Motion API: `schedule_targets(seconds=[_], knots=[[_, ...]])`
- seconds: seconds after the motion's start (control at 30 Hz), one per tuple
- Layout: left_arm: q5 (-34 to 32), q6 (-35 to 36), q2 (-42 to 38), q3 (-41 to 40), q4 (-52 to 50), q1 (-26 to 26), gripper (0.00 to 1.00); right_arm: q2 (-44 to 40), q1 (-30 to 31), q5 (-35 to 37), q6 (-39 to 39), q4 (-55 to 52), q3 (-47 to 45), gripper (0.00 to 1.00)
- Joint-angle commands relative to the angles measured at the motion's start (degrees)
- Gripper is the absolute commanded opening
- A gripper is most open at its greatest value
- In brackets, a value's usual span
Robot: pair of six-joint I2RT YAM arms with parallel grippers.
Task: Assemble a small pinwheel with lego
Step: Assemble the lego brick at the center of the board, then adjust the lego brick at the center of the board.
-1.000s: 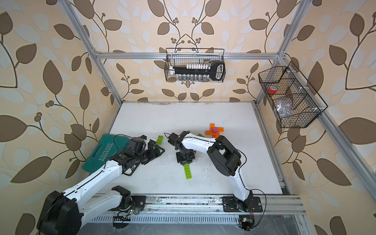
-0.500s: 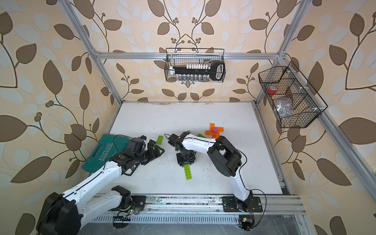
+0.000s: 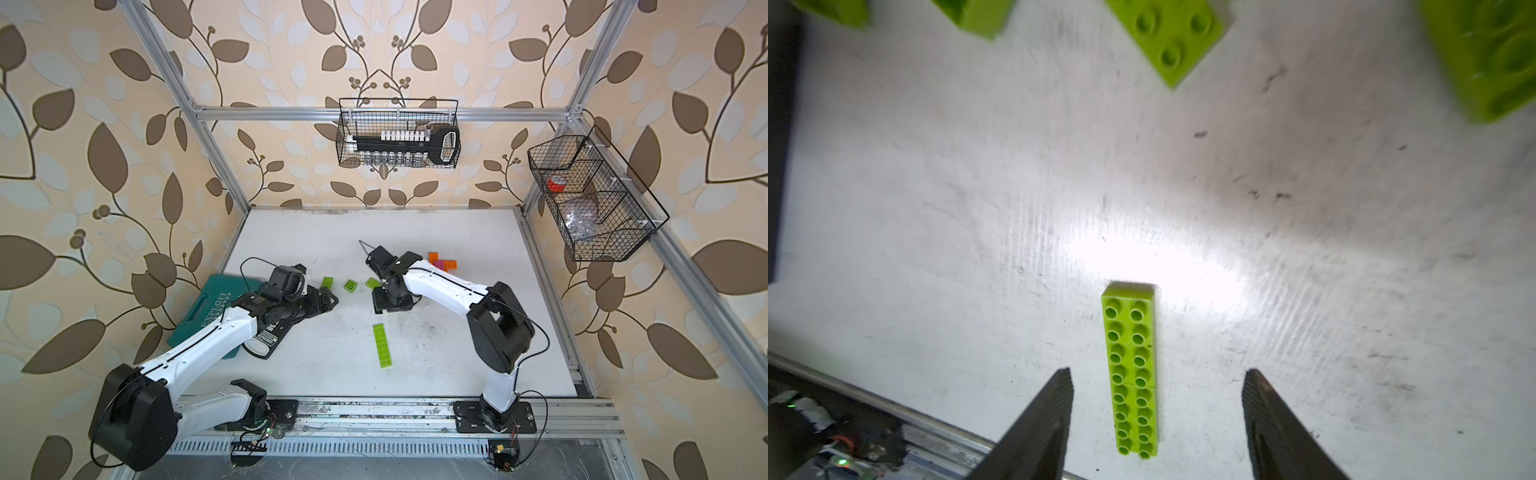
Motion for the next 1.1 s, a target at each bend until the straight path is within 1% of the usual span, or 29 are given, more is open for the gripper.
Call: schedule_targets(seconds=[0.0,0.13,0.23,0.27,0.37,0.5,0.7,0.9,1.07], knots=[[-5.32,5.95,4.92,6.85,-3.41,-4.94,0.93,0.60,-4.85,-1.14,-8.43,2.70,-0.84,0.62],[-11.04,6.57,12.07,14.49,-4.42,-13.97,0.92,5.91,-10.50,-0.97,-14.33,2.00,3.84,0.61],[-13.13,6.08,16.46,18.44,-3.44,-20.01,0.90,10.50,-13.04,-2.13,-16.98,2.08,7.71,0.57],[-13.72,5.84,17.36,19.18,-2.85,-21.73,0.90,12.14,-13.45,-2.16,-18.06,2.11,9.27,0.57],[-13.82,4.36,18.78,19.73,-0.82,-24.74,0.89,16.85,-14.02,-0.71,-20.14,-0.07,15.03,0.57],[-13.89,3.08,18.90,19.04,0.72,-26.47,0.88,21.46,-15.40,-0.31,-21.98,-1.99,20.41,0.57],[-14.76,3.32,18.04,18.71,-0.06,-26.52,0.88,26.60,-16.88,-1.00,-25.62,-5.70,25.56,0.57],[-14.97,3.34,18.46,19.04,-0.38,-26.52,0.88,28.51,-17.00,-2.27,-26.94,-7.20,26.85,0.57],[-14.67,2.96,18.64,18.67,-0.08,-26.52,0.88,29.46,-16.99,-1.86,-27.65,-8.38,27.44,0.57]])
